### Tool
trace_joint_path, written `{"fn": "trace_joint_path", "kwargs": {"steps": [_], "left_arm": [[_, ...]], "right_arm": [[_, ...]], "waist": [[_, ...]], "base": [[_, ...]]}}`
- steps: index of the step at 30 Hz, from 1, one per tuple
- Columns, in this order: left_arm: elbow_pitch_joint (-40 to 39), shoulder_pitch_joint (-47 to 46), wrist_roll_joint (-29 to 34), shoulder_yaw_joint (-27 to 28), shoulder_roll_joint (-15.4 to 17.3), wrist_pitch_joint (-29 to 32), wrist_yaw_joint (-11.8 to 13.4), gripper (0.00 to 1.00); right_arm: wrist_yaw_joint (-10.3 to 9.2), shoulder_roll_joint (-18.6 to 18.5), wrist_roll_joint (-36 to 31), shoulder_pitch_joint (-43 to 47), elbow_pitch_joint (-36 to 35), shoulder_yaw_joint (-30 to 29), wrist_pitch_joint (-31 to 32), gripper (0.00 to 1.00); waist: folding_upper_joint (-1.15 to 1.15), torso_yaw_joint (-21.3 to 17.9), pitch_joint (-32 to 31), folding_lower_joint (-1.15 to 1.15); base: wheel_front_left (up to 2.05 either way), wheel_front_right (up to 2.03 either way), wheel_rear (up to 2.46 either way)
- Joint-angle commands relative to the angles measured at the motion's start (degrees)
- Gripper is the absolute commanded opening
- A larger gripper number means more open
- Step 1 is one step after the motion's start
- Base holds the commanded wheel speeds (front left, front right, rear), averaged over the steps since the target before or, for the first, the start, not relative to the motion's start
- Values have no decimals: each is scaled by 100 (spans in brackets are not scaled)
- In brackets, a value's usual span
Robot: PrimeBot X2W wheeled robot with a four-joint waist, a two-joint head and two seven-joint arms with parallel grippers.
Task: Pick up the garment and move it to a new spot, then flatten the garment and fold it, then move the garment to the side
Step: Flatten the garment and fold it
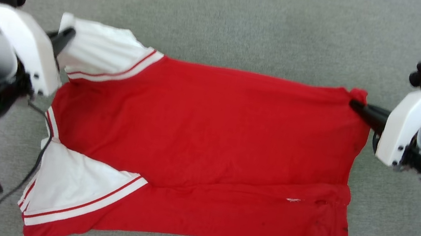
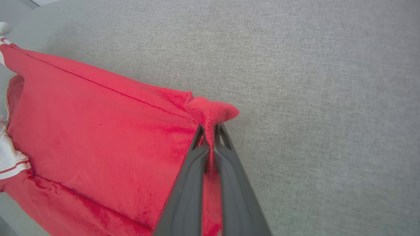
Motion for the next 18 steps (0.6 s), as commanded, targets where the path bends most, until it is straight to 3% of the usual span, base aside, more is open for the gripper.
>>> {"fn": "trace_joint_path", "kwargs": {"steps": [1,8,18], "left_arm": [[-122,314,-63,78,73,-119,54,0],[-850,1772,-307,373,197,-572,351,0],[-1222,3436,-773,625,-170,-1062,696,0]], "right_arm": [[-3,-86,-29,215,-73,9,-152,0],[-3,-113,38,1039,-323,65,-644,0],[-3,66,169,1891,-277,205,-1394,0]], "waist": [[0,11,-254,0],[0,2,-608,0],[0,-33,-605,0]], "base": [[0,0,0],[0,0,0],[0,0,0]]}}
